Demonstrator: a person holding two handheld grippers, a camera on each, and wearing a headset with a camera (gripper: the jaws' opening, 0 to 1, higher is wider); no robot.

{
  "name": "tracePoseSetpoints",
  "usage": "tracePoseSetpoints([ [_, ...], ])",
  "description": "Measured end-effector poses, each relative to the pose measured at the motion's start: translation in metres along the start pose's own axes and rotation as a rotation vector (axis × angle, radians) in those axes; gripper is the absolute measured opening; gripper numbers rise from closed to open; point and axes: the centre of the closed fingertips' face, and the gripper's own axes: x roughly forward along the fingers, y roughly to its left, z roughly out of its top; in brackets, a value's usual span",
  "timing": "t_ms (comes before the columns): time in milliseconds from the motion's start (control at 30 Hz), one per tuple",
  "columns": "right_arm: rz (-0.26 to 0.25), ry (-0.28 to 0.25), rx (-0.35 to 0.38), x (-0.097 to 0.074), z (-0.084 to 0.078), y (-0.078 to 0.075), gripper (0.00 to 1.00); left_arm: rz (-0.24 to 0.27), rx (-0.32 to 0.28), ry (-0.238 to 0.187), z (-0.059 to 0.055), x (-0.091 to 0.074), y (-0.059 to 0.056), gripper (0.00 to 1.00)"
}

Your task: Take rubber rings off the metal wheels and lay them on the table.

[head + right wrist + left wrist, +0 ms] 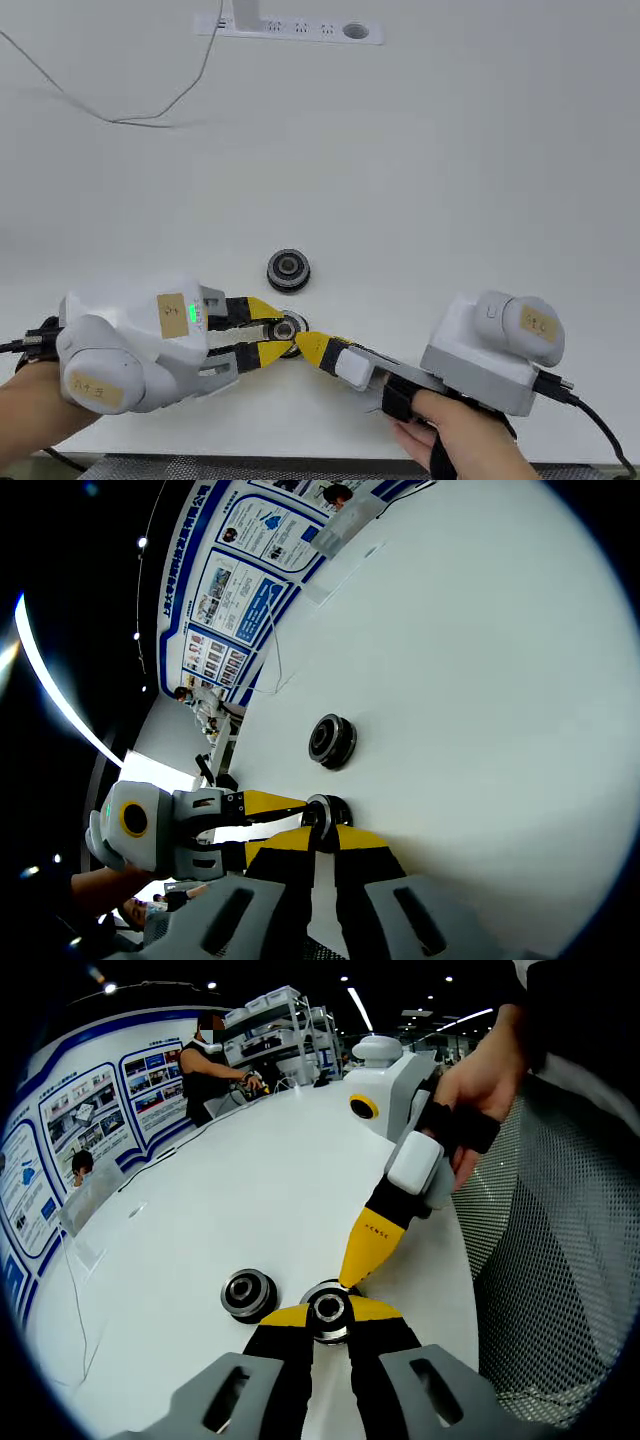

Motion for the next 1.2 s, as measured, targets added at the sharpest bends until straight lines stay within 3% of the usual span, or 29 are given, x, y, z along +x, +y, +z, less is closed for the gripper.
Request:
tracePoseSetpoints([
  [567,-0.061,0.075,-0.024,0.0010,0.0016,-0.0022,0.01,-0.002,0.003,0.013,-0.0007,0.0005,-0.0001,0.12],
  [733,-0.060,0.086,0.027,-0.0004,0.0016,-0.0022,0.01,0.001,0.000,0.013,-0.0009,0.0004,-0.0003,0.12],
  [1200,-0.052,0.101,-0.008,-0.0027,0.0002,0.0023,0.00,0.002,-0.009,0.007,0.0000,0.0001,-0.0019,0.12],
])
